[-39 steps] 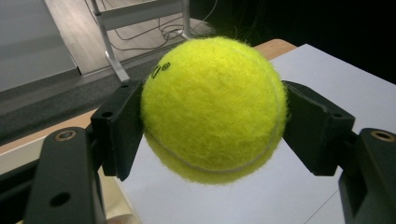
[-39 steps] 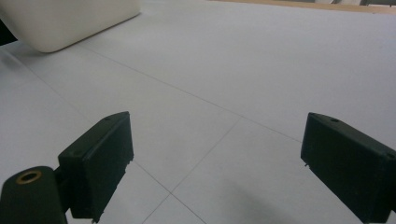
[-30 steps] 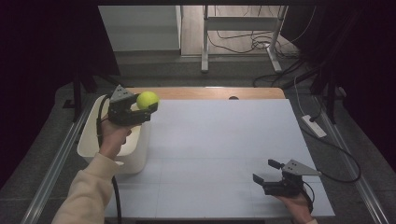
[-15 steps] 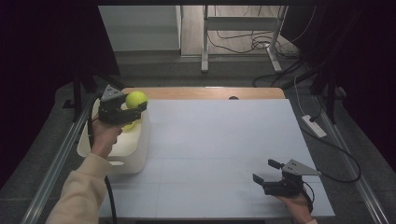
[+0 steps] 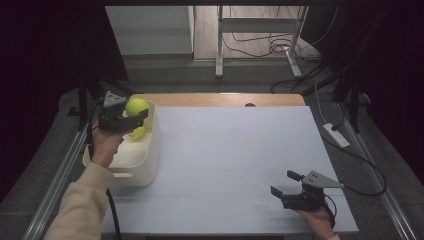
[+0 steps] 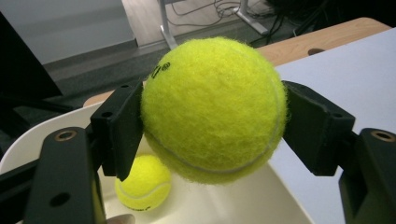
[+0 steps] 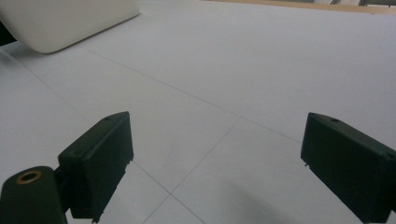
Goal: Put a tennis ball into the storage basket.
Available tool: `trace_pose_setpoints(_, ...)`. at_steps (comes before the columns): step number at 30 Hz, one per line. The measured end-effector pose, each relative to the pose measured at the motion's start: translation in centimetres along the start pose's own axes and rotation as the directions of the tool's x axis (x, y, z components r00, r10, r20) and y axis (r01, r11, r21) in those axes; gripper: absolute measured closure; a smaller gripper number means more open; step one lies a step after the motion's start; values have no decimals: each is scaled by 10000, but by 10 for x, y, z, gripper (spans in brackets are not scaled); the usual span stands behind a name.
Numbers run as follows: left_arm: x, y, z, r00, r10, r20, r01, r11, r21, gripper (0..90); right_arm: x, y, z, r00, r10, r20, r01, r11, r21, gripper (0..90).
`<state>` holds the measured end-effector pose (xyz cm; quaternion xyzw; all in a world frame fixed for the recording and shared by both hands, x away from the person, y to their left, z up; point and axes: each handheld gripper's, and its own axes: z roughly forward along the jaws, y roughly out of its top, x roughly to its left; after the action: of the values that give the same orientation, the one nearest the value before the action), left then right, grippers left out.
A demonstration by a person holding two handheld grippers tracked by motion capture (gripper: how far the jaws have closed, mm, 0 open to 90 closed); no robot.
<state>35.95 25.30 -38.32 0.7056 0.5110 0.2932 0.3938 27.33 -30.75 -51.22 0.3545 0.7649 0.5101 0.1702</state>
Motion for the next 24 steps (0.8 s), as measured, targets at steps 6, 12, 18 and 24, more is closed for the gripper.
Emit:
trace_pose_setpoints(6, 1, 0, 1, 9998, 112, -160, -110, 9999, 112, 272, 0, 0, 0, 10000, -6, -6, 6, 10000, 8, 92)
trace_pose_setpoints(12, 4, -1, 4, 9998, 42, -207, -34, 9992, 392, 272, 0, 0, 0, 10000, -3, 5, 3, 10000, 5, 92)
trace_pose_setpoints(18, 8, -3, 15, 9999, 63, -144, -47, 9938, 1112, 271, 0, 0, 0, 10000, -10, 4, 10, 10000, 10, 92)
trace_pose_setpoints(24, 9, -6, 21, 10000, 6, -53, 2, 9895, 1442, 270, 0, -1, 0, 10000, 14, 23, -14, 10000, 25, 92)
